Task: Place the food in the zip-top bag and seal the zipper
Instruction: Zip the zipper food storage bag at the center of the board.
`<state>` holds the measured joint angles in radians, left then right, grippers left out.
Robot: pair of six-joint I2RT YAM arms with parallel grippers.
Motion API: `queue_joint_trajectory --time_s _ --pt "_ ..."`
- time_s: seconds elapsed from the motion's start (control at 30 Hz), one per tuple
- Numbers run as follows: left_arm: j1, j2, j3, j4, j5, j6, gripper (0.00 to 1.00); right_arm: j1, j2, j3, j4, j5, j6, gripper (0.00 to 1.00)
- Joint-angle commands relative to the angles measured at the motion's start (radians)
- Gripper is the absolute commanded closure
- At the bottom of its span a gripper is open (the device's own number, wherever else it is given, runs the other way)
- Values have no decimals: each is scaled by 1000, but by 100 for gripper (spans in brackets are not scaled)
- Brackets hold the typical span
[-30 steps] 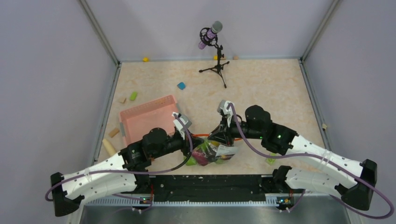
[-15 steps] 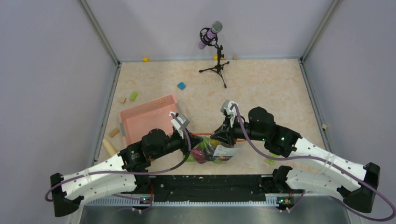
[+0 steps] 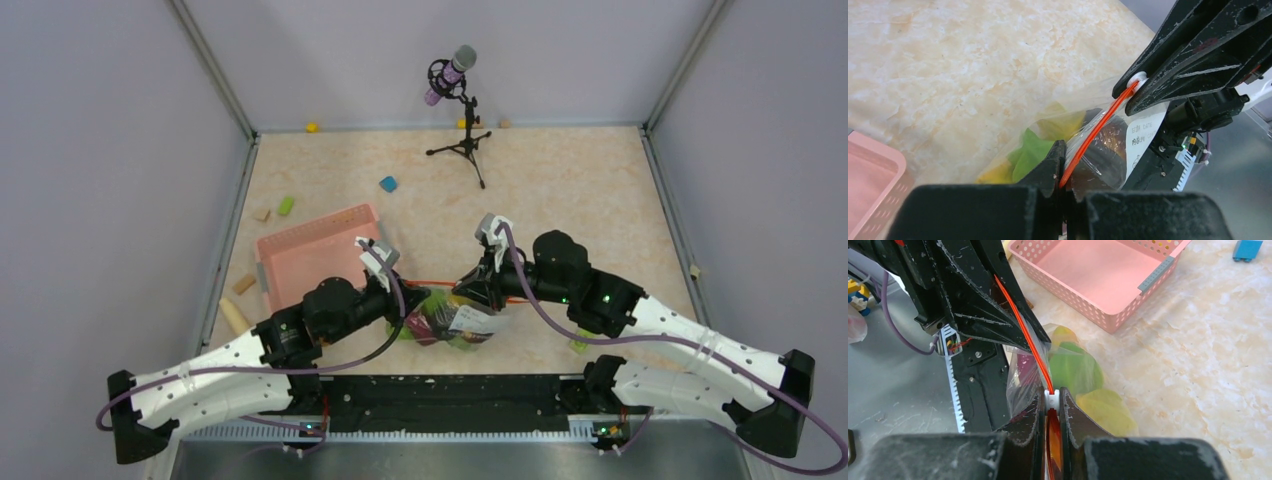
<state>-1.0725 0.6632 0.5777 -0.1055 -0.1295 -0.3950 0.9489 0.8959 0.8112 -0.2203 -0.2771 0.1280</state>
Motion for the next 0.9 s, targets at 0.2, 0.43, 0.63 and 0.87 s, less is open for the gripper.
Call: queue_joint_trajectory --time_s 0.2,0.43,0.63,0.87 --pt "19 -48 10 -75 -246 -24 100 -10 -45 -7 -57 85 -7 100" --pt "18 -52 17 -101 -312 -40 100 -9 -45 -9 -57 90 -9 100" --pt "19 -52 22 -128 -373 -63 100 -9 -45 -9 -62 96 -8 100" --pt "18 -50 28 -148 -424 -82 100 -9 -43 -12 -61 105 -9 100"
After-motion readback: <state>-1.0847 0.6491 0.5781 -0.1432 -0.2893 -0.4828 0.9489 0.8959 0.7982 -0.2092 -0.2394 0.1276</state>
